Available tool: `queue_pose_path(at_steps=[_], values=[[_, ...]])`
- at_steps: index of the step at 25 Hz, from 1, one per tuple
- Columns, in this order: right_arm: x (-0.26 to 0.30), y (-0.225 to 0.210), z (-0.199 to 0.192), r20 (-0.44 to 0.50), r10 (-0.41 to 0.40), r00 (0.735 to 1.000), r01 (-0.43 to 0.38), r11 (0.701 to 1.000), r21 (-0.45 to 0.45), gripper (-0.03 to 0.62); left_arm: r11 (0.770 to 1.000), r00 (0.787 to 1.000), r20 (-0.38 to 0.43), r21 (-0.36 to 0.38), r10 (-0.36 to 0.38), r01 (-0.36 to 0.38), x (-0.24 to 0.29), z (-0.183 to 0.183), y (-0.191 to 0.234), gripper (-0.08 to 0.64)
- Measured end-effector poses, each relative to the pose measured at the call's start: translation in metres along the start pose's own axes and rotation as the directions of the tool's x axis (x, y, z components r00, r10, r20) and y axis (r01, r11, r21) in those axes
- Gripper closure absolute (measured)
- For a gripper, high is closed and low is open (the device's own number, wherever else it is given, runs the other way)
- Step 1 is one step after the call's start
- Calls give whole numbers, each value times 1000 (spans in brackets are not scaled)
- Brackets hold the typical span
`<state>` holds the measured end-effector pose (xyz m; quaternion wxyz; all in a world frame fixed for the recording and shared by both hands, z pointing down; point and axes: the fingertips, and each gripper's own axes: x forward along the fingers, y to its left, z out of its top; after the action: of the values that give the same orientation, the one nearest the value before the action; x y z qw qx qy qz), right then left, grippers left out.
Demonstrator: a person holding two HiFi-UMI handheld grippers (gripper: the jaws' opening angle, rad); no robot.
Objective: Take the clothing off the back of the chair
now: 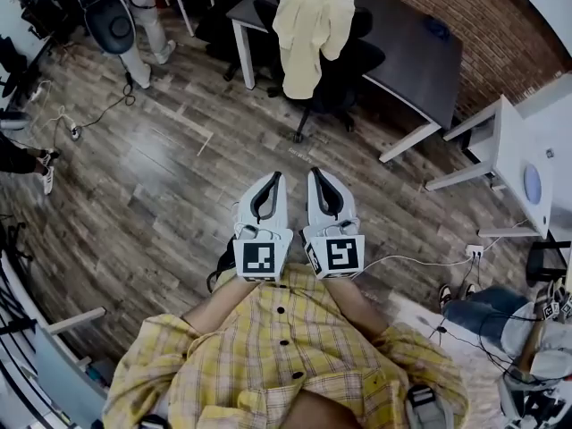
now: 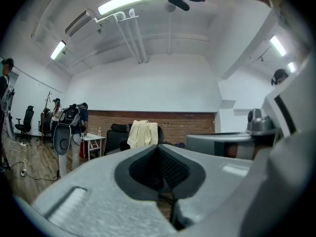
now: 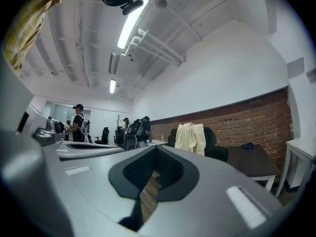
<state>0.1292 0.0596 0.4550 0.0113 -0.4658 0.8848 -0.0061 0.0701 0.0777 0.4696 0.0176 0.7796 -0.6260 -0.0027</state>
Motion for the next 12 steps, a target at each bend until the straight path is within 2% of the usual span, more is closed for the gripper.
queue_pose_path(at_steps=[5,12], values=[[59,5,5,3,-21,1000,21,1000,-15,588,999,999,-5,3,-37,37,43,5,45,560],[132,7,13,17,-92,996,92,996,-6,588,994,994,12,12,-106,106,98,20,97,560]])
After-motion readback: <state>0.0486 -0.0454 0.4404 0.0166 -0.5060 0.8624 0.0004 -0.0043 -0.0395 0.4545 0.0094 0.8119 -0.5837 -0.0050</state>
